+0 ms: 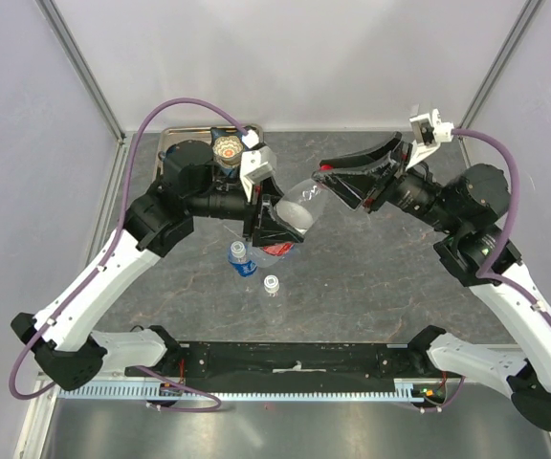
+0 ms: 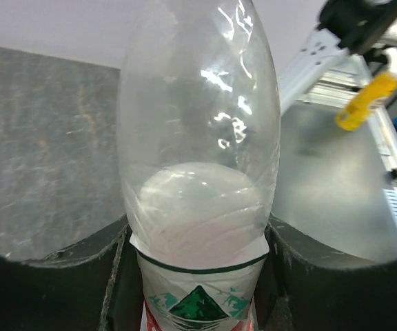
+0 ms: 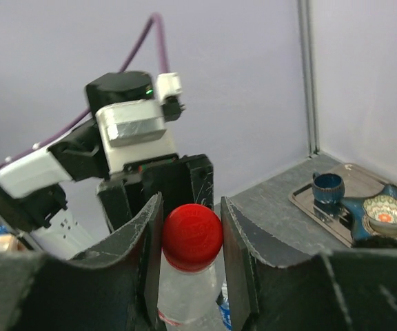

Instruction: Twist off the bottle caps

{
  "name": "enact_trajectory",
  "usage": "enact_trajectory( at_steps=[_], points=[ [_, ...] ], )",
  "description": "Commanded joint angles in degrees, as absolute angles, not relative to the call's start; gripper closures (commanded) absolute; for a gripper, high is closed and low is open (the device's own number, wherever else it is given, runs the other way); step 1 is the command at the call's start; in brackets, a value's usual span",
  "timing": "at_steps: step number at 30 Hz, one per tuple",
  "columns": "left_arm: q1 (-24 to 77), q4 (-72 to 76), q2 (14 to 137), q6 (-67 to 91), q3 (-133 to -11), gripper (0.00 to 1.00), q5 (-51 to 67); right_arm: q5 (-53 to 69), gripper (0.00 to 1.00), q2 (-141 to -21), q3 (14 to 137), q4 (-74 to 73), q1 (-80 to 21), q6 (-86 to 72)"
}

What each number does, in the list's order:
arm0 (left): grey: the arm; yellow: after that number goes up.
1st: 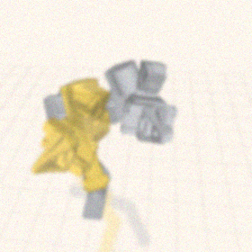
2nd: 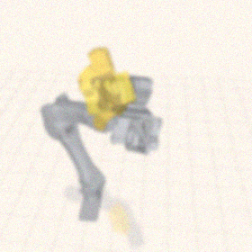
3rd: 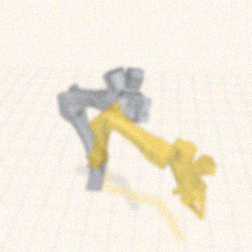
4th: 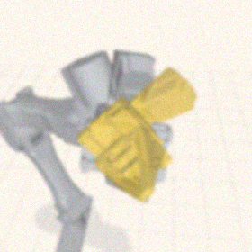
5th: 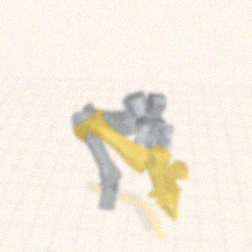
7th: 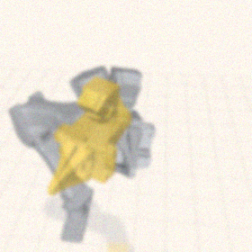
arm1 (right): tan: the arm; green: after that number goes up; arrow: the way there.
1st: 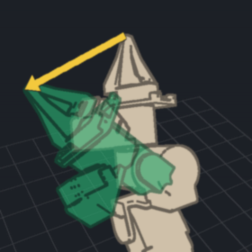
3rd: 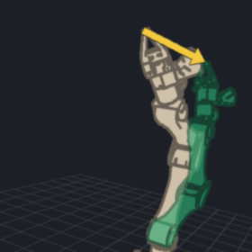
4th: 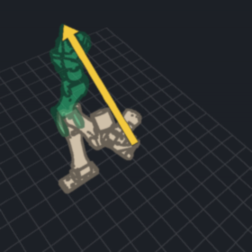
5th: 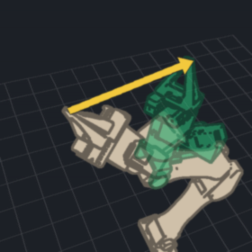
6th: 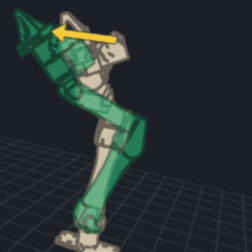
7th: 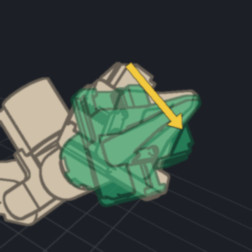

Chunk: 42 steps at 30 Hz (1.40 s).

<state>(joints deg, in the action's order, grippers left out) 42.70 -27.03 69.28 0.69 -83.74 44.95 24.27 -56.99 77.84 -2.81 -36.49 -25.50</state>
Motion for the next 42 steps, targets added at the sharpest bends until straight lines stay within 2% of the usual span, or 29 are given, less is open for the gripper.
enact_trajectory(
  at_steps=[1, 9, 23, 27, 30, 31, 32, 34, 36, 42],
  points=[
    [38.9, -14.8, 67.8, 11.0, -85.2, 0.84, 65.6, 36.4, 1.0, -55.2, 74.6, -1.3, -35.6, -19.7],
    [34.7, 4.4, 67.7, 26.2, -79.8, 0.82, 76.5, 45.4, 1.0, -54.8, 73.5, -0.5, -35.4, -18.5],
    [34.7, 11.3, 69.1, 31.6, -77.1, 0.83, 80.2, 64.3, 1.0, -56.3, 75.0, -0.8, -35.4, -14.8],
    [34.6, 10.7, 69.0, 30.7, -76.8, 0.83, 79.9, 62.2, 1.0, -55.9, 74.2, -1.5, -35.4, -13.6],
    [34.4, 5.1, 68.7, 26.3, -77.5, 0.83, 77.2, 51.8, 1.0, -55.4, 75.4, -5.7, -35.2, -11.9],
    [34.4, 3.1, 68.7, 25.0, -78.3, 0.83, 76.3, 48.3, 0.9, -55.3, 76.6, -7.1, -35.3, -11.7],
    [34.4, 1.5, 68.7, 22.5, -78.7, 0.83, 74.3, 41.2, 0.58, -55.3, 77.2, -9.0, -35.3, -11.8],
    [34.4, -2.7, 68.6, 20.7, -79.6, 0.83, 71.6, 35.5, 0.2, -55.2, 78.6, -10.5, -35.3, -12.2],
    [34.4, -4.4, 68.6, 19.0, -80.1, 0.83, 70.3, 27.8, 0.03, -55.1, 79.4, -11.0, -35.3, -13.8],
    [34.5, -9.4, 68.6, 14.9, -81.2, 0.83, 64.2, 13.2, 0.02, -58.0, 86.0, -16.2, -35.3, -17.8]
  ],
)
